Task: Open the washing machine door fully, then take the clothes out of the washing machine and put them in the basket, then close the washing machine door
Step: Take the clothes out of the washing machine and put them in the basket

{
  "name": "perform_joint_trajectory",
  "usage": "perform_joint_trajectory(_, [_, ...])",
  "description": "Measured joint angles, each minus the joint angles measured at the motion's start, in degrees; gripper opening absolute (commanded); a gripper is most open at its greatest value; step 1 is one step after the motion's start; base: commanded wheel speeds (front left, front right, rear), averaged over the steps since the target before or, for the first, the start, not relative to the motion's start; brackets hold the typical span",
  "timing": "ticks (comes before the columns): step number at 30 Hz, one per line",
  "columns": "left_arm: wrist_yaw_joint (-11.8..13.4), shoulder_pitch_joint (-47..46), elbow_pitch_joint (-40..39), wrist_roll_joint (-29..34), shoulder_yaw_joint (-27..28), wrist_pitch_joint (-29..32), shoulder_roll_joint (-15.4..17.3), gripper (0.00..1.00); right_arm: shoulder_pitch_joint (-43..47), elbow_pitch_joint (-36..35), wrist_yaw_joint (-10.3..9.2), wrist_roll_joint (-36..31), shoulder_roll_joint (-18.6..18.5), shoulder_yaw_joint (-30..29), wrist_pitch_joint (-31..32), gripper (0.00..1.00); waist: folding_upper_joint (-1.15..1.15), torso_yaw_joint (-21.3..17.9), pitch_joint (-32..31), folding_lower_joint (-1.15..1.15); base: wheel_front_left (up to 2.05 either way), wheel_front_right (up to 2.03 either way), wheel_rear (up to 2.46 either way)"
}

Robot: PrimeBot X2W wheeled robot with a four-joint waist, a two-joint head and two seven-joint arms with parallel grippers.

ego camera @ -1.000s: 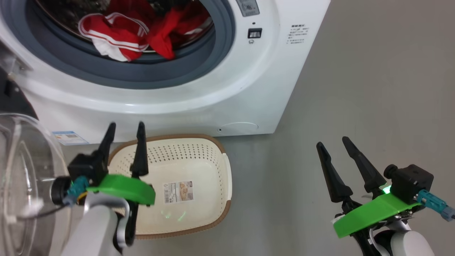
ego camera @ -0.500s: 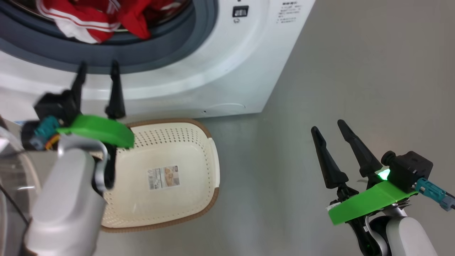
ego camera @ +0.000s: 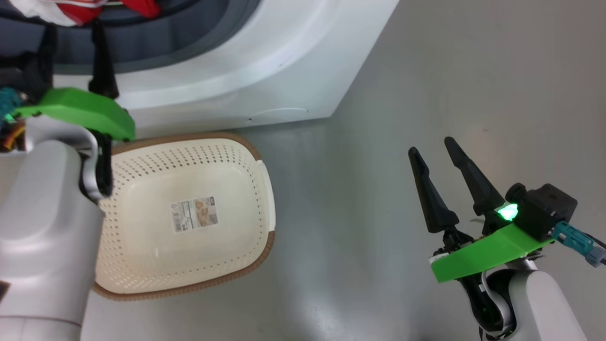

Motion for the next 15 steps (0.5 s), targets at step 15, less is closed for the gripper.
perform_joint_trajectory(15, [0.1, -9.2, 8.9, 1.1, 0.3, -0.8, 1.9, 1.0, -2.4, 0.7, 0.0, 0.1, 0.0, 0.8, -0.5, 1.0, 0.0, -1.7, 3.6, 0.0, 0.0, 0.0, 0.0])
